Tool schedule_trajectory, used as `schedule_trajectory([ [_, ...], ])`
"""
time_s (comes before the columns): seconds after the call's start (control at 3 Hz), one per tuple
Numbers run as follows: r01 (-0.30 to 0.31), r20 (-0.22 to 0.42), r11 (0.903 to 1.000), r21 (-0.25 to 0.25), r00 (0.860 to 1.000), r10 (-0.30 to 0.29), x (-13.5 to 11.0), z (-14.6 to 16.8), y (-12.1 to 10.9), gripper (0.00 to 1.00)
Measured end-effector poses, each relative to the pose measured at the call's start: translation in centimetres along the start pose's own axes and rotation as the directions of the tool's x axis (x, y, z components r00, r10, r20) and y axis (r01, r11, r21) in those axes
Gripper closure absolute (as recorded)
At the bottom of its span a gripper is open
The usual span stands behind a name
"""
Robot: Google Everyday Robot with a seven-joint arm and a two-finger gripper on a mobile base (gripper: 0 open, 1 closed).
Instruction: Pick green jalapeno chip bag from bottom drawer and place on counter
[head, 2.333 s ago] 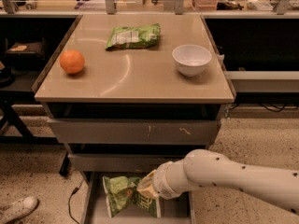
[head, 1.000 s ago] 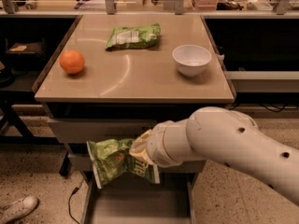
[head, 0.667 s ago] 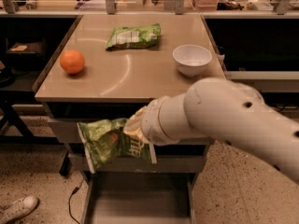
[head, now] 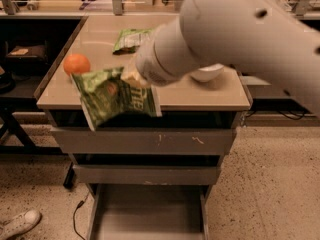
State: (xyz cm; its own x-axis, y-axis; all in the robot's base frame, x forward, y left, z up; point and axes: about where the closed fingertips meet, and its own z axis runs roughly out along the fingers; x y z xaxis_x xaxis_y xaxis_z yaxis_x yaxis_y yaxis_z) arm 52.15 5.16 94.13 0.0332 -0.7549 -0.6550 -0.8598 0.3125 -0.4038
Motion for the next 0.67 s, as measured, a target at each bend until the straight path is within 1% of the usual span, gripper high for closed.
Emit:
schedule_trajectory([
  [0.33,0.058,0.026,0.9979,0.029,0.998,-0.059,-3.9,-0.3,-1.75,1.0],
  [0.67,0.048,0.027,0.9982,0.037,0.998,-0.049,-3.33,0.16,-2.3,1.0],
])
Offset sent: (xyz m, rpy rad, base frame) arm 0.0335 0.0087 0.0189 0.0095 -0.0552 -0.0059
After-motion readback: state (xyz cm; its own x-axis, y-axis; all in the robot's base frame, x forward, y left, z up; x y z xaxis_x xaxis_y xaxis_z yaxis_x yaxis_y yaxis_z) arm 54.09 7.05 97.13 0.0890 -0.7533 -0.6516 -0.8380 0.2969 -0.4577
